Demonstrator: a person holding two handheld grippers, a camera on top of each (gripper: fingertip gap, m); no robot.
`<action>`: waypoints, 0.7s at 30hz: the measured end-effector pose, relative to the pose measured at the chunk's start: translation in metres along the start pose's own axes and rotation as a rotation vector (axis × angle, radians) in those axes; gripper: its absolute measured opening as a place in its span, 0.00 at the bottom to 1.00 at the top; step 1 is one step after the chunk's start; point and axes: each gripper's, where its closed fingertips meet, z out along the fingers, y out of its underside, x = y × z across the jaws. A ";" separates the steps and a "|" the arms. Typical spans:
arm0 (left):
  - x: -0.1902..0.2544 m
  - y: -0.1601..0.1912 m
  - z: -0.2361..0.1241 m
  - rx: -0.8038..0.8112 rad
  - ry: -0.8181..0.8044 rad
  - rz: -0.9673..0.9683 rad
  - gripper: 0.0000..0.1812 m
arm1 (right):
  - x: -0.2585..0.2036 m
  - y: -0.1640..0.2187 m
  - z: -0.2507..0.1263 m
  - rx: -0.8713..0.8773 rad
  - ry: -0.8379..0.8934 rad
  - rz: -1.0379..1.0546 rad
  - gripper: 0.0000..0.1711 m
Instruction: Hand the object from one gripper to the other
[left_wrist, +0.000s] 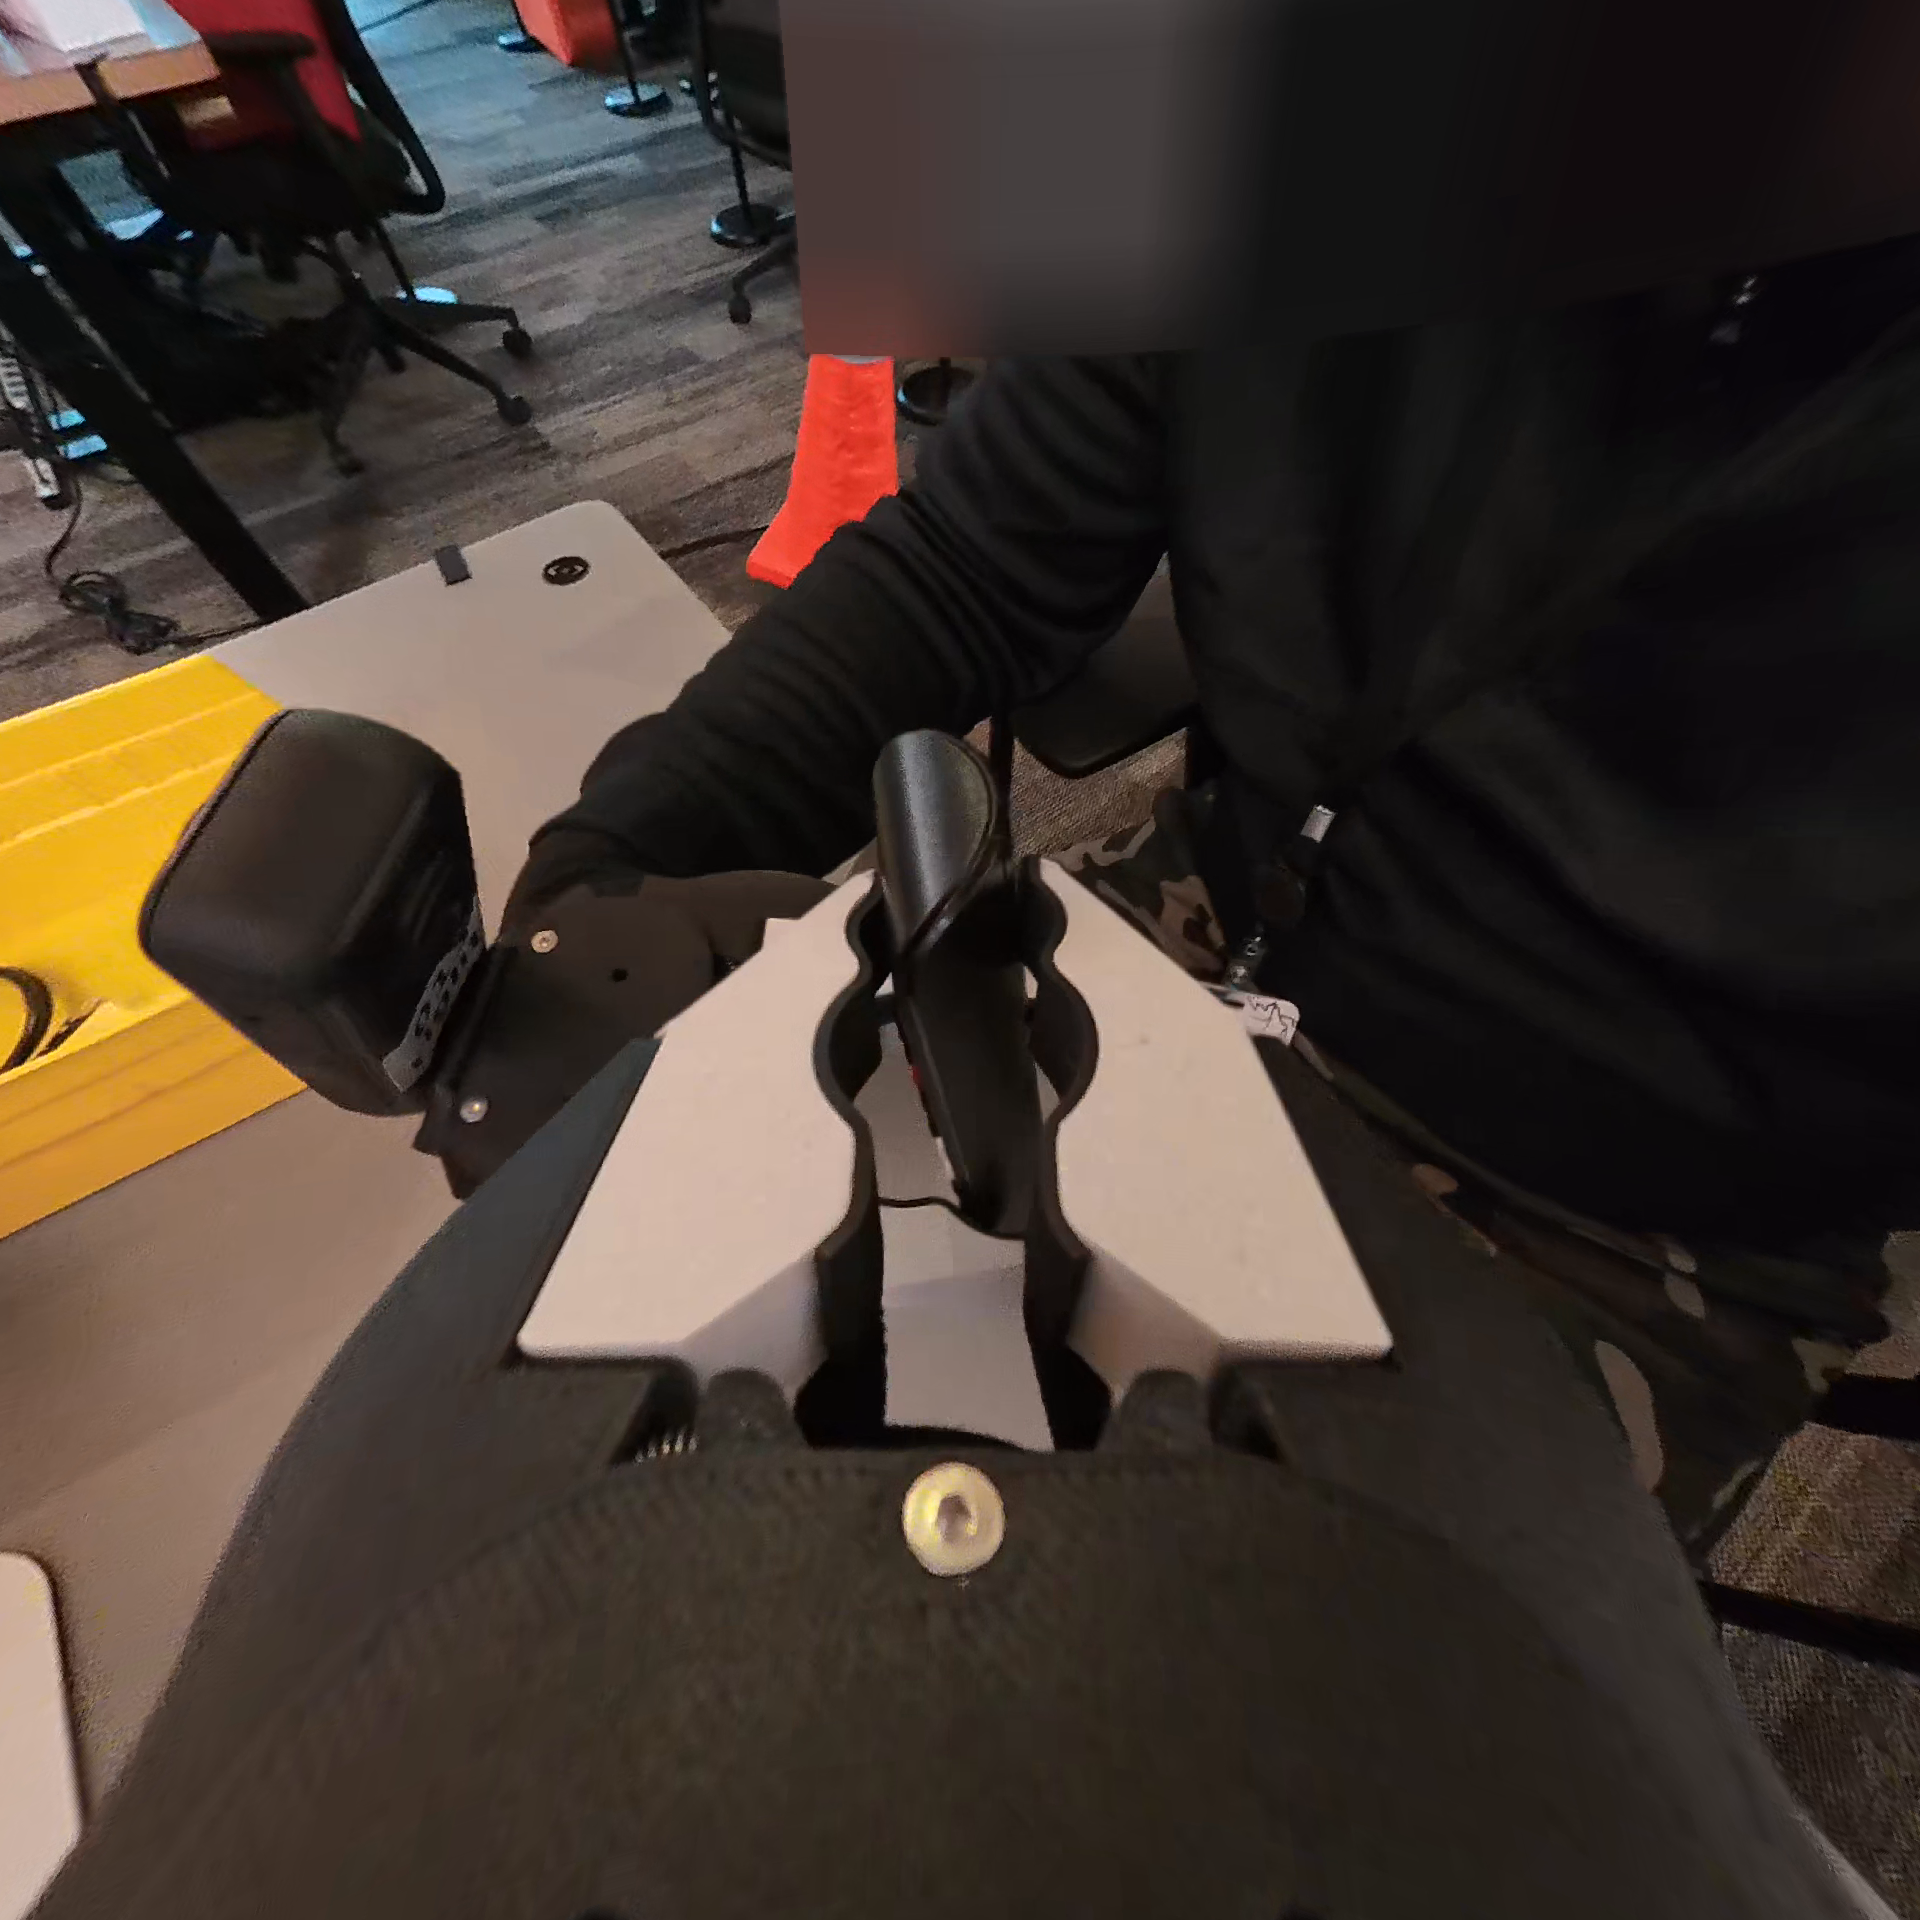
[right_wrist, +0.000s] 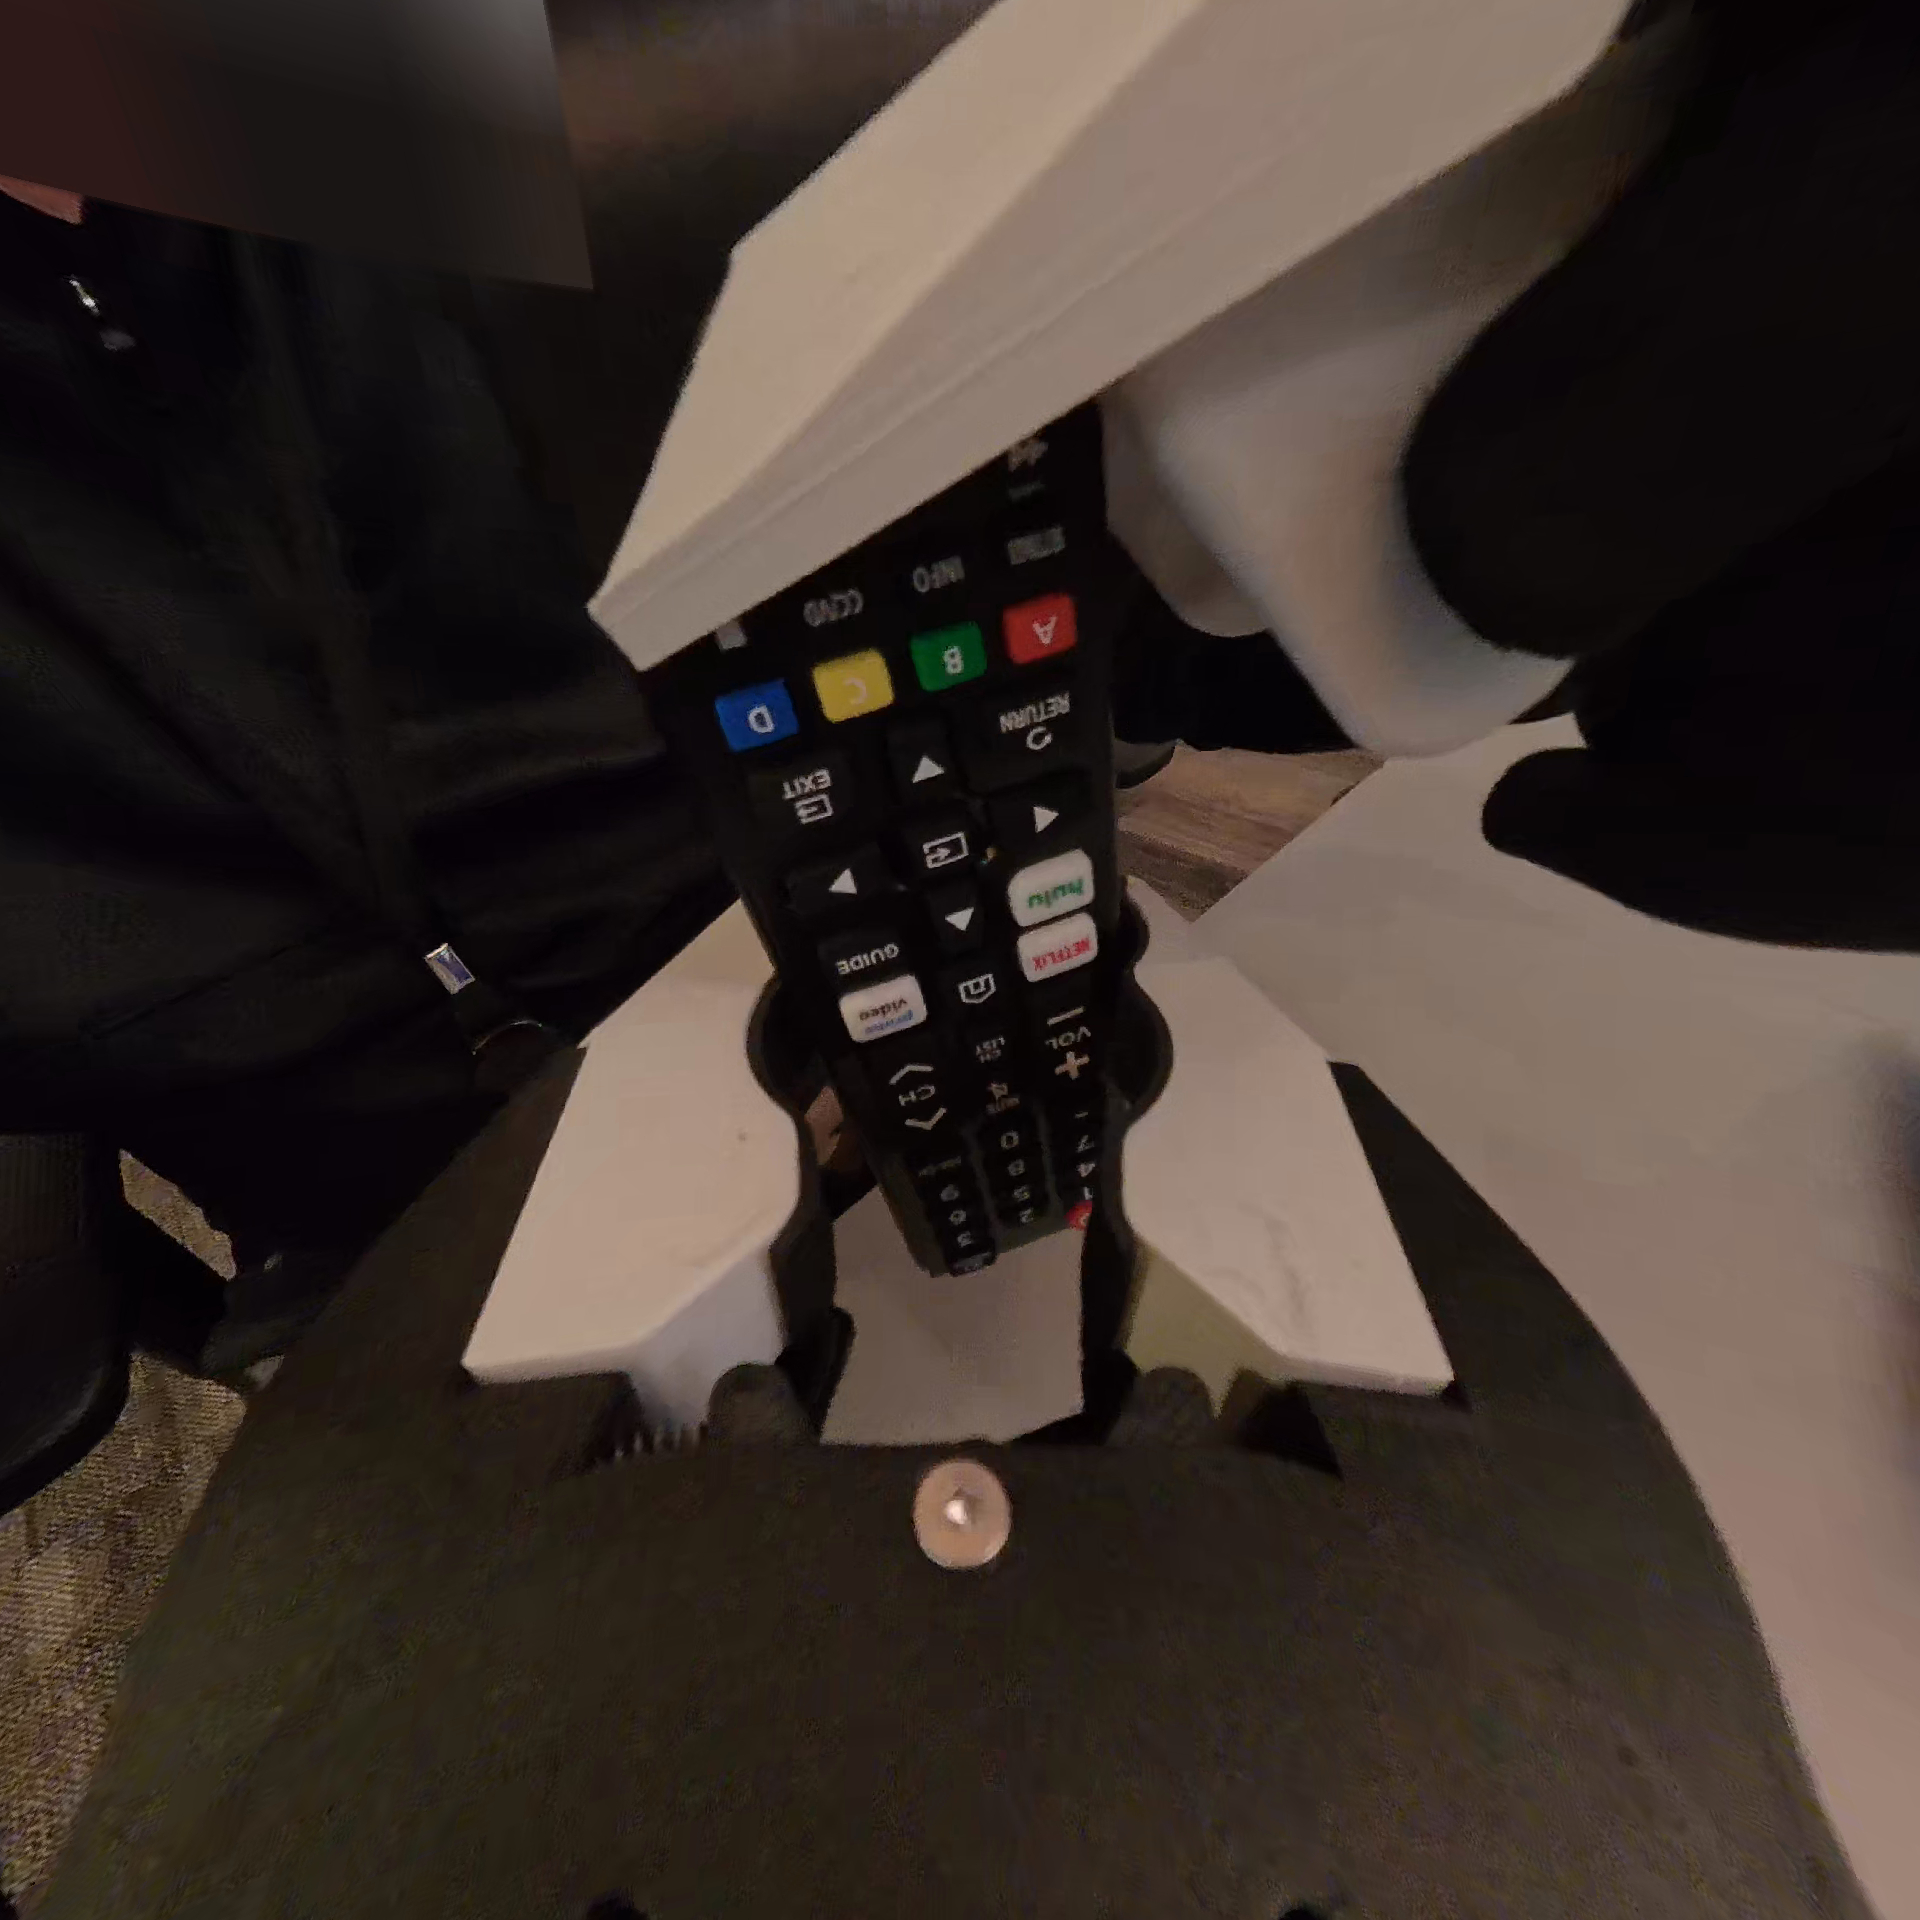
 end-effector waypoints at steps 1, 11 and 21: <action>0.001 -0.001 0.000 0.009 0.008 -0.001 0.13 | -0.001 -0.001 0.001 0.003 0.002 -0.008 0.31; -0.018 0.007 -0.007 0.034 -0.101 -0.019 0.14 | 0.018 0.003 -0.014 0.036 0.177 -0.011 0.29; -0.074 0.029 -0.028 -0.014 -0.442 -0.057 0.33 | 0.058 0.009 -0.062 0.045 0.529 0.003 0.30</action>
